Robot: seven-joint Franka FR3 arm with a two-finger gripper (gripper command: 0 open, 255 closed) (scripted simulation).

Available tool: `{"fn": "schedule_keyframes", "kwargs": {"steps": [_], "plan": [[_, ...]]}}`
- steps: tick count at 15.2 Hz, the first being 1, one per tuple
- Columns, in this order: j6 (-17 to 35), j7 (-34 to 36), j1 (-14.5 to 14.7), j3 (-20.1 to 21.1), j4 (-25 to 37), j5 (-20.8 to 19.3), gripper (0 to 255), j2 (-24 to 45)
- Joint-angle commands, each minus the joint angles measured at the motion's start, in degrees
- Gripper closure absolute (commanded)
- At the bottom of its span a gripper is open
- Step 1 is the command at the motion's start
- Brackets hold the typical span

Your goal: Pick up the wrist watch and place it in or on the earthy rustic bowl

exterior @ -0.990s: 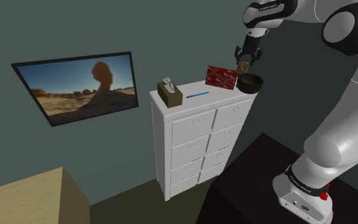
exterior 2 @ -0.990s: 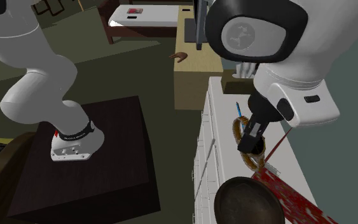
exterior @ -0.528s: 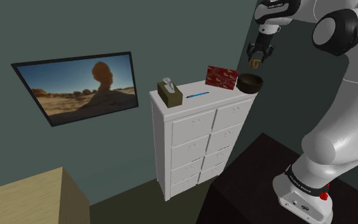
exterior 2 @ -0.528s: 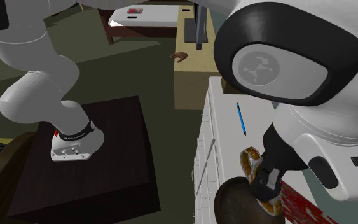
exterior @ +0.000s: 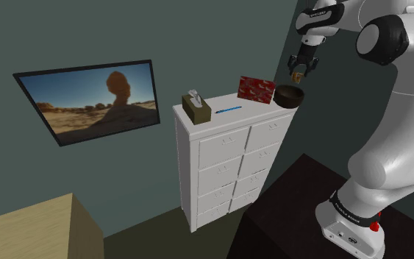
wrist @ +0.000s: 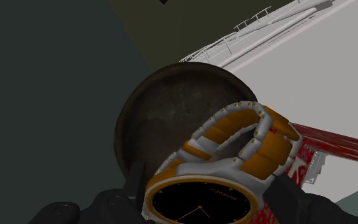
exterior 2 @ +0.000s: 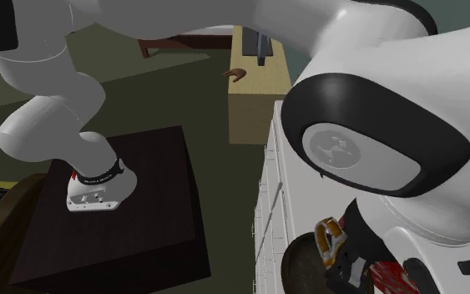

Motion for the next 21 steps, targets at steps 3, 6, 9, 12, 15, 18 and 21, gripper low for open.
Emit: {"fn": "schedule_keyframes", "kwargs": {"steps": [3, 6, 9, 12, 15, 18, 21], "plan": [[2.9, -0.2, 0.0, 0.1, -2.3, 0.2, 255, 0.6], [5.0, -0.3, 0.0, 0.2, -4.0, 0.4, 255, 1.0], [7.1, -0.5, 0.0, 0.3, -5.5, 0.6, 255, 1.6], [8.2, -0.5, 0.0, 0.3, -6.2, 0.7, 255, 2.0], [8.2, -0.5, 0.0, 0.3, -6.2, 0.7, 255, 2.0], [8.2, -0.5, 0.0, 0.3, -6.2, 0.7, 255, 2.0], [8.2, -0.5, 0.0, 0.3, -6.2, 0.7, 0, 2.0]]}}
